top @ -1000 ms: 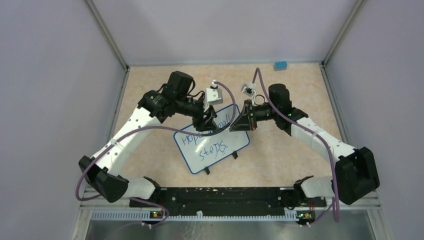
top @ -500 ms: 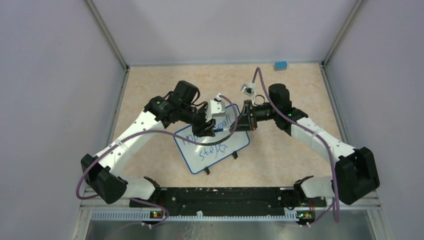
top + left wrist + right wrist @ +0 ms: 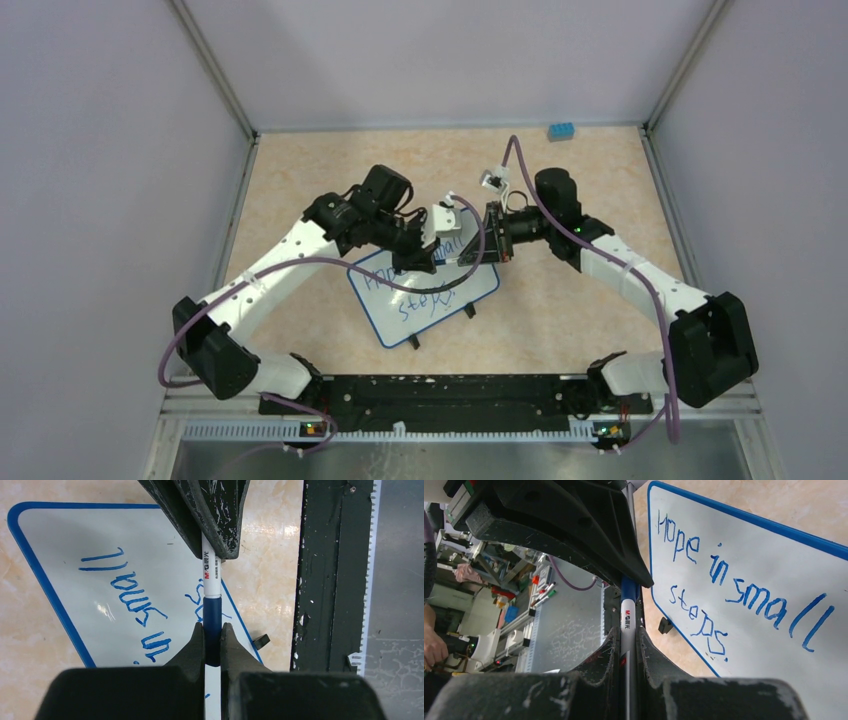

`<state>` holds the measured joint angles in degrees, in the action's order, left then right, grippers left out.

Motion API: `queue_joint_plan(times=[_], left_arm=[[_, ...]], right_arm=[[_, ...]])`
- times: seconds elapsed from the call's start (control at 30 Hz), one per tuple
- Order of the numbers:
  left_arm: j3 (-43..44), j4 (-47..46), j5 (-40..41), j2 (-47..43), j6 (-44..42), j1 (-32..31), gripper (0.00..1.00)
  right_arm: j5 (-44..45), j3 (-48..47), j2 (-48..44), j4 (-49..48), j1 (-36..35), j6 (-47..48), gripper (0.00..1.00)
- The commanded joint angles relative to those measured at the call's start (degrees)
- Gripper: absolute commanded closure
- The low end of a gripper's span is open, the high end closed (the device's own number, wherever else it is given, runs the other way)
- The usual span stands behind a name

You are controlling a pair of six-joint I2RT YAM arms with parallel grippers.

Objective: Write a sentence on the whiteboard
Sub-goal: Pass from the right arm to the left

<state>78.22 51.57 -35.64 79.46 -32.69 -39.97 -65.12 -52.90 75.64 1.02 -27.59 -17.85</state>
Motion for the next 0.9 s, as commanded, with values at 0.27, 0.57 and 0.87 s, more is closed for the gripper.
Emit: queue_joint_plan(times=[0.27,0.57,0.87], left_arm=[[6.5,-7.1,-4.6,4.5,3.2,-3.7,1.0],[11.3,-8.8,-6.2,7.1,5.0,-4.4,1.0],[7.1,-6.4,0.0,3.5,2.5,-4.4,1.0]], right_arm=[[-1.3,-1.4,1.2,-3.7,-3.2,-0.3,1.0],[-1.4,-1.7,1.6,-3.6,-3.9,-0.2,1.0],[-0.5,-6.9,0.4,7.4,-1.4,6.2,0.84]])
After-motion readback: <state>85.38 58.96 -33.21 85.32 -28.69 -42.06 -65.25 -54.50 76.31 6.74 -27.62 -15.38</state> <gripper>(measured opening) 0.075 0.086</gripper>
